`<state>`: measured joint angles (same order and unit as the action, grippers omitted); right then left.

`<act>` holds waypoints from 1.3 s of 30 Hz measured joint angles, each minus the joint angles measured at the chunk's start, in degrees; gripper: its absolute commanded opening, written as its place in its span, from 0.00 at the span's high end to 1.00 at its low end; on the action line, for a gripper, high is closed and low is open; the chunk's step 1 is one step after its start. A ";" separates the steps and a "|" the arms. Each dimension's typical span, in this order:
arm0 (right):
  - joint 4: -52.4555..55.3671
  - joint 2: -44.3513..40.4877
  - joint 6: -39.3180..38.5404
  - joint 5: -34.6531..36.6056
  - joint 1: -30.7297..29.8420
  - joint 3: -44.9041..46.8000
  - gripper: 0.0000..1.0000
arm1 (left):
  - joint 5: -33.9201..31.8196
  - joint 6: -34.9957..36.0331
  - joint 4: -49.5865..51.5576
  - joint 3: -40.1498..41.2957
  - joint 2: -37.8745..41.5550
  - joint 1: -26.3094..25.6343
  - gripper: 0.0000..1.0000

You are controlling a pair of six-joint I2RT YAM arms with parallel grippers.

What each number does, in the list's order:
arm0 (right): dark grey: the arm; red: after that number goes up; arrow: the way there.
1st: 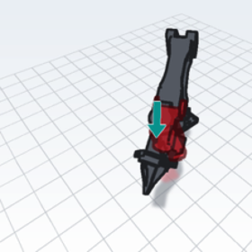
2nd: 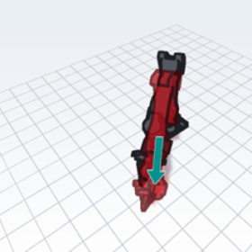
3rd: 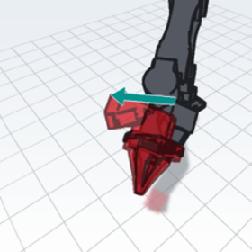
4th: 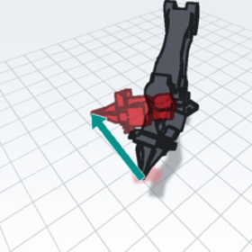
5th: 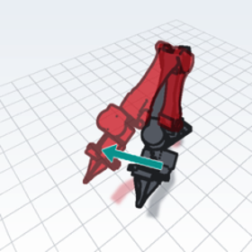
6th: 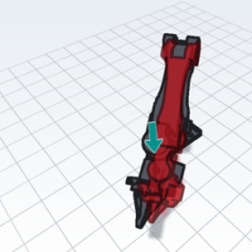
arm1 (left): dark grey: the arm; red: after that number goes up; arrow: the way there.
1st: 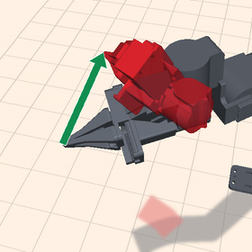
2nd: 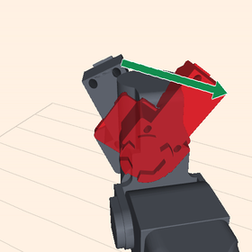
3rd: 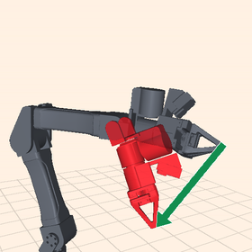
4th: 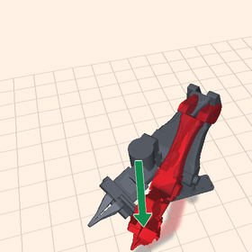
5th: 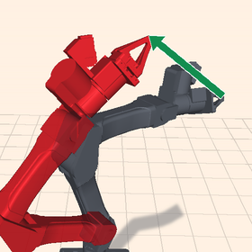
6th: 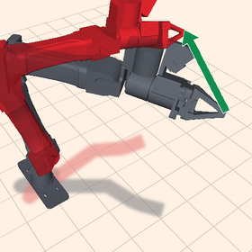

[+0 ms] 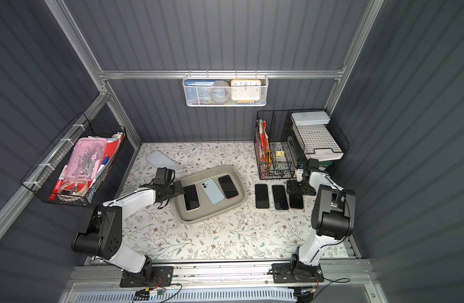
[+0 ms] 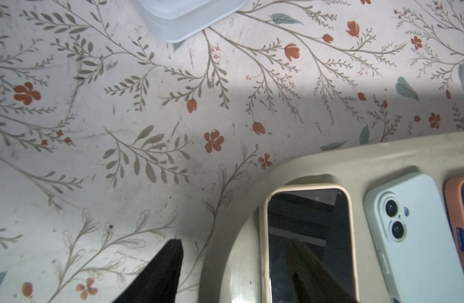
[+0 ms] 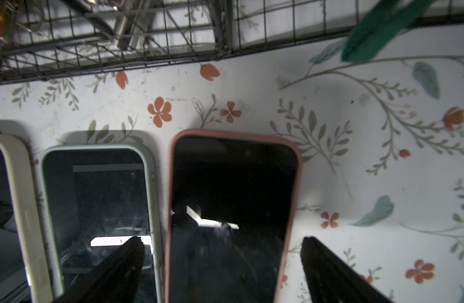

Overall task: Take the phone out of the storage box
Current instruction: Place the phone at the center of the board, then pick up the phone from the storage box.

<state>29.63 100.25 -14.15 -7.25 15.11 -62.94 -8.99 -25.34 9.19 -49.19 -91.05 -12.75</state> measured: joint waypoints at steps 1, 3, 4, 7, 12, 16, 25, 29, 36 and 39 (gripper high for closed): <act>-0.07 -0.35 0.17 0.00 0.00 0.09 0.01 | 0.00 0.00 -0.02 0.02 0.00 0.00 0.33; -0.15 -1.46 0.37 0.00 -0.02 0.28 0.01 | 0.00 0.00 -0.13 0.17 0.00 0.00 0.33; -0.22 -2.19 0.46 0.02 -0.09 0.46 0.01 | 0.00 -0.02 -0.13 0.22 0.00 0.00 0.32; -0.26 -5.90 1.18 0.61 -0.59 1.38 0.01 | 0.00 0.00 -0.15 0.24 0.00 0.00 0.33; 0.39 -17.77 2.71 4.68 -8.55 4.59 0.01 | -0.02 0.00 -0.17 0.26 0.00 0.00 0.33; 0.24 -25.88 3.87 7.28 -26.62 6.16 0.01 | -0.04 0.00 -0.17 0.26 0.00 0.00 0.33; 0.13 -16.98 10.75 10.67 -53.20 -3.87 0.03 | 0.00 0.00 -0.17 0.28 0.02 0.00 0.33; 0.13 -7.56 12.41 10.84 -56.54 -10.80 0.05 | 0.02 0.00 -0.17 0.33 0.02 0.00 0.34; 1.92 8.07 12.66 8.33 -57.20 -24.37 0.08 | 0.07 0.00 -0.15 0.35 0.02 0.00 0.34; 2.23 12.76 12.66 7.19 -57.37 -28.20 0.08 | 0.04 -0.02 -0.17 0.35 0.02 0.00 0.34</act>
<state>31.86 113.01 -1.50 -0.05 -42.26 -91.13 -8.95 -25.36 9.02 -48.84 -91.02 -12.75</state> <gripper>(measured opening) 0.916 0.663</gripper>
